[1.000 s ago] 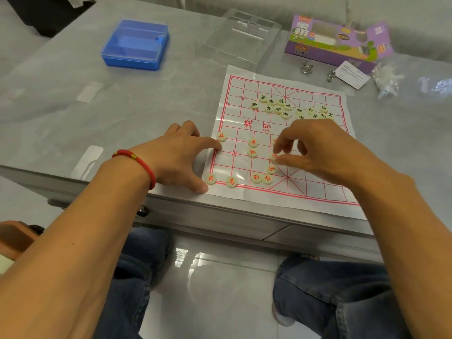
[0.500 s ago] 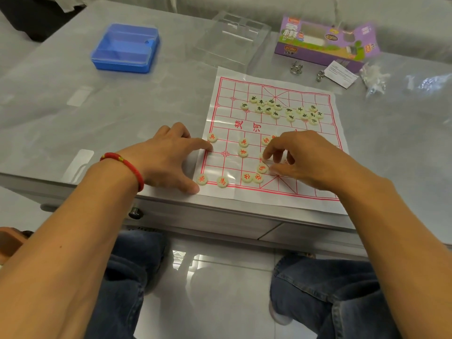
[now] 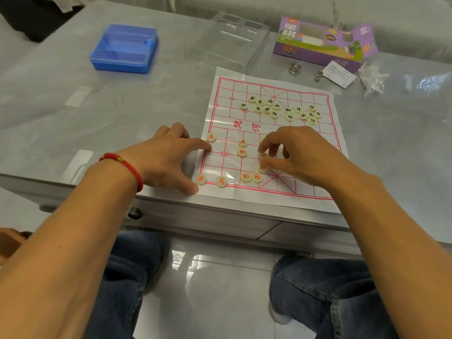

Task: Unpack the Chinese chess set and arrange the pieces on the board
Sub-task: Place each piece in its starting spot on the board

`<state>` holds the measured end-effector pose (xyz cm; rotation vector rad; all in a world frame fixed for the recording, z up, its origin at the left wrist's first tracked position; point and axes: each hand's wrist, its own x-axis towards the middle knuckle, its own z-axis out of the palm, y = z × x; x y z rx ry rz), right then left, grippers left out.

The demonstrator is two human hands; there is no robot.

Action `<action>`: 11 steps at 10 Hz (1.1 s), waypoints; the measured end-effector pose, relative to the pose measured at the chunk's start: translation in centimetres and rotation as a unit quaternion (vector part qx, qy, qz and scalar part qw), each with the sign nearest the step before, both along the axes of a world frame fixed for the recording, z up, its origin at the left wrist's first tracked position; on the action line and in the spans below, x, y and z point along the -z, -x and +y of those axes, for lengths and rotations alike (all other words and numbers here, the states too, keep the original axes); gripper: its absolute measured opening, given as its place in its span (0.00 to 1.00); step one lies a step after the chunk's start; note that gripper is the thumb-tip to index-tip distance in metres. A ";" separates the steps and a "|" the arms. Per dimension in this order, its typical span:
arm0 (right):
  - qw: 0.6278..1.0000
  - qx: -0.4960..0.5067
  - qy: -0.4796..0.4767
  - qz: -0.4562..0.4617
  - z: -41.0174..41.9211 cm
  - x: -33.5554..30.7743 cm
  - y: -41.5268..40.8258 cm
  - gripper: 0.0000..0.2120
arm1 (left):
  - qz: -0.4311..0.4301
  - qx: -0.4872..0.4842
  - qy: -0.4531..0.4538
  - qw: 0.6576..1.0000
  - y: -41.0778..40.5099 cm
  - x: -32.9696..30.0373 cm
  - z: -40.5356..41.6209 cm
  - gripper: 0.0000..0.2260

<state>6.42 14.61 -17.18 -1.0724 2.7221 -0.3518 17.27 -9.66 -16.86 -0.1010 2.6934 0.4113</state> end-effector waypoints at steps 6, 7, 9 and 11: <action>0.996 -0.051 0.002 0.075 -4.4 1.7 -0.7 0.13 | 0.006 0.003 0.003 1.000 0.1 0.3 -0.2 0.41; 0.996 -0.054 0.016 0.066 -4.4 1.6 -0.8 0.12 | 0.007 0.004 0.000 1.000 0.1 0.2 -0.2 0.41; 0.998 -0.040 0.031 0.032 -3.2 0.5 -0.3 0.14 | 0.007 0.003 -0.001 1.000 0.0 0.3 -0.3 0.40; 0.996 0.077 0.049 -0.009 3.8 -1.2 0.4 0.15 | 0.015 0.006 0.004 1.000 0.1 0.6 -0.4 0.40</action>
